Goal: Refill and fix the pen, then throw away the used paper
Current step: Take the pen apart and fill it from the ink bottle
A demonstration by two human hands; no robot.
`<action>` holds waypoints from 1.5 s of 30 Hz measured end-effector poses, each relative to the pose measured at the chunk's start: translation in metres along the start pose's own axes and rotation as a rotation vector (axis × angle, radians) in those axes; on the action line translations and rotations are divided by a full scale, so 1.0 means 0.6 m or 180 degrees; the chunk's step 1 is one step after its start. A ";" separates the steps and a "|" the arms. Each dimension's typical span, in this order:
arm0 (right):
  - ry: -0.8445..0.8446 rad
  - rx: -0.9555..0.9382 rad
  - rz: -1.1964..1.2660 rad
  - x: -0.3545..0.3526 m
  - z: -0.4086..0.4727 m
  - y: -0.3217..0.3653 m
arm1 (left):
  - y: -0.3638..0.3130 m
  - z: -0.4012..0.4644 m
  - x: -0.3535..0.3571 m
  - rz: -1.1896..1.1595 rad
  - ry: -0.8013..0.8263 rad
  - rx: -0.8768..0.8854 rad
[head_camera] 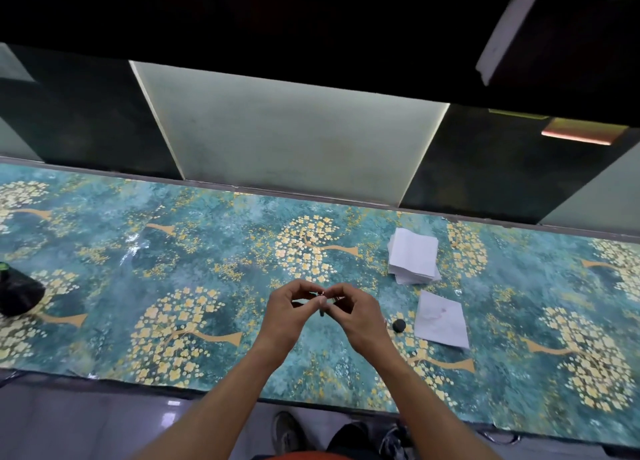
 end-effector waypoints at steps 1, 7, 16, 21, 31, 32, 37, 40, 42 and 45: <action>-0.0041 0.0038 -0.0197 -0.006 0.010 0.000 | 0.001 0.000 -0.008 -0.0130 -0.0075 -0.0013; -0.0190 0.0318 -0.1199 -0.067 0.091 -0.018 | 0.022 -0.007 -0.041 -0.0524 -0.0238 -0.0275; 0.1311 0.0409 -0.3878 0.022 0.143 -0.047 | 0.064 -0.020 -0.037 -0.0994 -0.0270 -0.0803; 0.1470 0.0460 -0.4540 0.069 0.129 -0.070 | 0.076 -0.024 -0.036 -0.1209 -0.0357 -0.0939; 0.0883 0.0673 -0.3133 0.047 0.129 -0.073 | 0.088 -0.010 -0.028 -0.1093 -0.0257 -0.0982; 0.0736 0.0715 -0.2657 0.036 0.130 -0.070 | 0.088 -0.008 -0.023 -0.1119 -0.0250 -0.1007; 0.0194 0.0866 -0.0173 -0.023 0.122 -0.053 | 0.092 0.003 0.001 -0.1408 -0.0331 -0.1145; -0.0030 0.0828 0.0447 -0.064 0.110 -0.047 | 0.099 0.010 0.028 -0.1562 -0.0281 -0.1255; -0.0144 0.0831 0.0739 -0.083 0.101 -0.043 | 0.103 0.014 0.043 -0.1648 -0.0229 -0.1306; -0.0279 0.0843 0.1078 -0.108 0.079 -0.048 | 0.106 0.022 0.069 -0.1647 -0.0097 -0.1336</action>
Point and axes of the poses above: each hand's wrist, its own z-axis towards the middle knuckle, its own x-axis out of the palm, y = z × x, the point moved 6 cm from there along z, towards the middle knuckle, and after that the axes turned 6 degrees about y, right-handed, at the moved point
